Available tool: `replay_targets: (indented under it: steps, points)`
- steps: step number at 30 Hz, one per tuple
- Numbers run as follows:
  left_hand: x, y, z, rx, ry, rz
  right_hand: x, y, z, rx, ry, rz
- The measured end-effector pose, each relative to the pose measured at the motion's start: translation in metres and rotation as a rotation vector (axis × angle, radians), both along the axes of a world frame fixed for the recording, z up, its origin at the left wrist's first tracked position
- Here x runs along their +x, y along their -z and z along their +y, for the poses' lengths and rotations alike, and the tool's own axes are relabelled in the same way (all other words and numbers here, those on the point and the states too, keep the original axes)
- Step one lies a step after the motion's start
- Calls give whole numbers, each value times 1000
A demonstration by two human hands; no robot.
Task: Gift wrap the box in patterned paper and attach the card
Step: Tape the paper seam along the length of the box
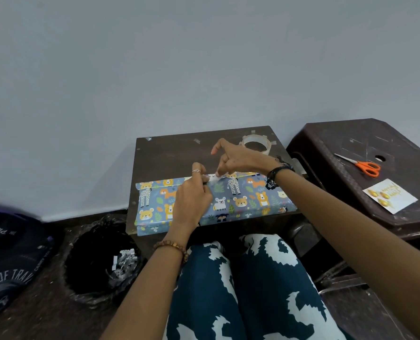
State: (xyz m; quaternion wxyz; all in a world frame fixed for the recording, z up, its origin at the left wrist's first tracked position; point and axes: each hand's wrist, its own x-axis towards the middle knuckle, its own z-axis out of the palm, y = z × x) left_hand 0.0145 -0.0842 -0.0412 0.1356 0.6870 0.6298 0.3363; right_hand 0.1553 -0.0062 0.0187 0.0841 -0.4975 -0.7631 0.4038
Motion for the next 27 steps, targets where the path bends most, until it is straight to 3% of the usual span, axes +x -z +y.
replay_targets:
  steps: [12,27]
  points:
    - [-1,10,4,82,31,54,-14,12,-2,287,-46,-282]
    - [-2,14,8,133,46,213,-7,24,-9,462,-22,-237]
